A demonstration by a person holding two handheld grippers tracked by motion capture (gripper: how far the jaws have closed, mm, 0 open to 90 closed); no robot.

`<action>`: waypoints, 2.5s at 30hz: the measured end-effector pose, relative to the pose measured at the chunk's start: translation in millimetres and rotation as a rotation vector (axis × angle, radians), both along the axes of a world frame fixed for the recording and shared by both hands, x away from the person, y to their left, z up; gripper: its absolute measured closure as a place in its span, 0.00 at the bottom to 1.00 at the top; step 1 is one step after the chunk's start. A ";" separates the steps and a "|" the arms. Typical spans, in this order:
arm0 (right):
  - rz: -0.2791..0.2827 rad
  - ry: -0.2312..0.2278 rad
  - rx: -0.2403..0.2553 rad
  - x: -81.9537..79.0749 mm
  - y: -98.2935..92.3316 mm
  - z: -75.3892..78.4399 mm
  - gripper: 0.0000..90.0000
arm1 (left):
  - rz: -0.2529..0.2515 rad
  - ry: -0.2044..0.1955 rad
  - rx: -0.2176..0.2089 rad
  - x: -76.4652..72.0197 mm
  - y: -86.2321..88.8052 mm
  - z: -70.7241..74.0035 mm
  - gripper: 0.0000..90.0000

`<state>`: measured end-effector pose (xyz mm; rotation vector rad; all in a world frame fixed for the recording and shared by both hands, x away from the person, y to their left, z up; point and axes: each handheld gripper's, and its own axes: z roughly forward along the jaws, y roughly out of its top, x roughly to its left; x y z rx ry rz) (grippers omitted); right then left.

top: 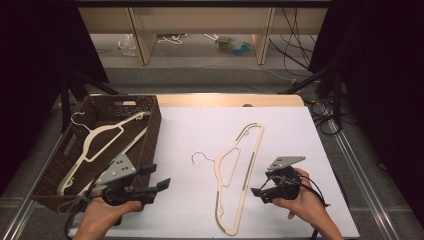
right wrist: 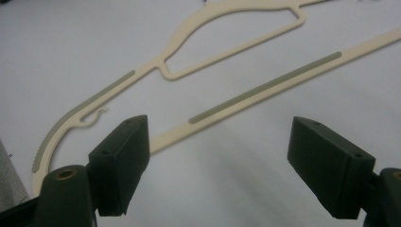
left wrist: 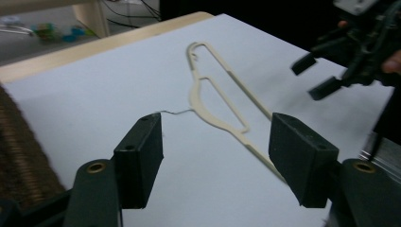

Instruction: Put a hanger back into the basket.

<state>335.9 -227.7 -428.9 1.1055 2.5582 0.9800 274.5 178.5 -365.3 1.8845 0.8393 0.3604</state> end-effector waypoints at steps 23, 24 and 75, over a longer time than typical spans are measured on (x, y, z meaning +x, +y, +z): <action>-0.047 0.036 -0.015 11.9 9.3 -13.1 0.25 | -0.067 0.015 0.018 2.7 -42.5 -51.5 0.37; -0.042 0.031 -0.015 12.6 10.9 -14.4 0.25 | -0.084 0.001 0.039 4.1 -43.8 -54.9 0.36; -0.130 0.166 -0.283 63.1 54.7 -36.8 0.36 | -0.104 0.056 0.033 10.2 -39.7 -80.9 0.27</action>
